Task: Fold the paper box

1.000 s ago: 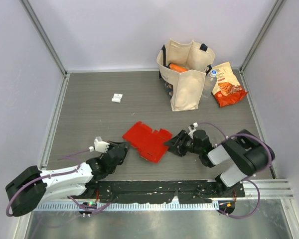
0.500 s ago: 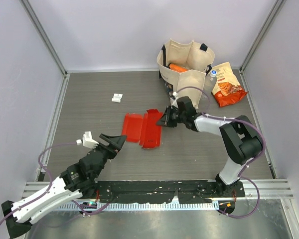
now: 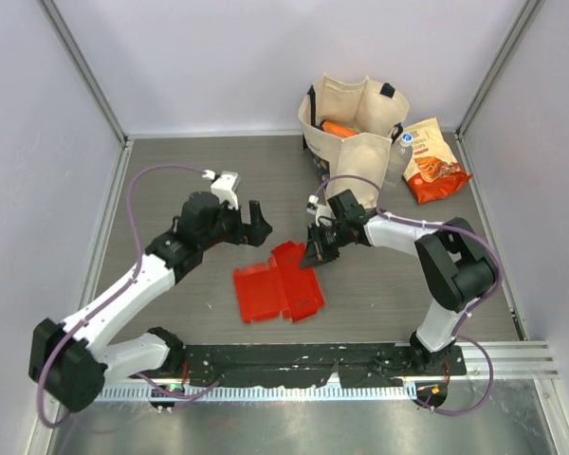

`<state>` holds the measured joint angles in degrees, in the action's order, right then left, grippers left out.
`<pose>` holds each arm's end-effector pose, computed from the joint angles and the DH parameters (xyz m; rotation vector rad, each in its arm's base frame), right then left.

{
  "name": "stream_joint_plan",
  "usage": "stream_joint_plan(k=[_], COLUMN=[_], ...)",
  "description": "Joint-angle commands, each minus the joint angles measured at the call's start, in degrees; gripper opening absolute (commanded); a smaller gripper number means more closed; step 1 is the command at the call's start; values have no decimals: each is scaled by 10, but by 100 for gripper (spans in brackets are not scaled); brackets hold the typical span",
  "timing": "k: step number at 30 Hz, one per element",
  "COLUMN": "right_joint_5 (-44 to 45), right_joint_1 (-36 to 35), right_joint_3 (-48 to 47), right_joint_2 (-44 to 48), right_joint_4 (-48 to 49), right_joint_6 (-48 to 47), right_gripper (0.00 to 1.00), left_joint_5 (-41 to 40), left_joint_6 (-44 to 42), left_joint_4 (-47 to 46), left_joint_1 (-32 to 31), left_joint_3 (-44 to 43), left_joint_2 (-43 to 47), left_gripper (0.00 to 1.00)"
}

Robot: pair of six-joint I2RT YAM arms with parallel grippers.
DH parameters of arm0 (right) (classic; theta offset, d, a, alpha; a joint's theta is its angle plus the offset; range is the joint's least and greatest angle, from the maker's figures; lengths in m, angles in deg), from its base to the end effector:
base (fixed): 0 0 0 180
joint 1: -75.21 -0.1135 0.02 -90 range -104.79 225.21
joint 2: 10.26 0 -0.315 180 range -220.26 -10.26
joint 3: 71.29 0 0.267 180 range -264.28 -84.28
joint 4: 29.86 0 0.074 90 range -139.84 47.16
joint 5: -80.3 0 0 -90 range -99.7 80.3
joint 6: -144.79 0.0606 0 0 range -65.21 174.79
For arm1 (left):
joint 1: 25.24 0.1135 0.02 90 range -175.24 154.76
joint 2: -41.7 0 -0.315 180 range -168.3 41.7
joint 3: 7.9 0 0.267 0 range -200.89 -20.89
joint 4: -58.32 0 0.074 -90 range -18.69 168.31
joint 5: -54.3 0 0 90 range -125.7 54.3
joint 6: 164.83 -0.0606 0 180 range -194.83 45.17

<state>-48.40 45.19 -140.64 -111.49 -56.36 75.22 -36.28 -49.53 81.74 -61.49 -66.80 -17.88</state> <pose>0.3028 0.2188 0.1782 -0.4912 2.6570 1.1787 0.2023 -0.1475 0.3270 0.1895 2.0481 -0.6732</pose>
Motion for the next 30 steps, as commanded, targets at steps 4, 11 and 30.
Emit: stream_joint_plan(k=[4,11,30], right_joint_5=[-61,-95,-79], right_joint_1=[-5,-7,-9], right_joint_3=[42,38,28], right_joint_2=[96,108,136], right_joint_4=[-38,-39,-22], right_joint_6=[-40,-47,-42], right_gripper=[0,0,8], left_joint_5=[339,376,223], left_joint_6=[-175,-236,-242], left_joint_4=[113,159,132], left_joint_1=[69,62,-1], left_joint_3=[-123,-191,-175], left_joint_2=[-167,-280,-304], left_gripper=[93,80,24])
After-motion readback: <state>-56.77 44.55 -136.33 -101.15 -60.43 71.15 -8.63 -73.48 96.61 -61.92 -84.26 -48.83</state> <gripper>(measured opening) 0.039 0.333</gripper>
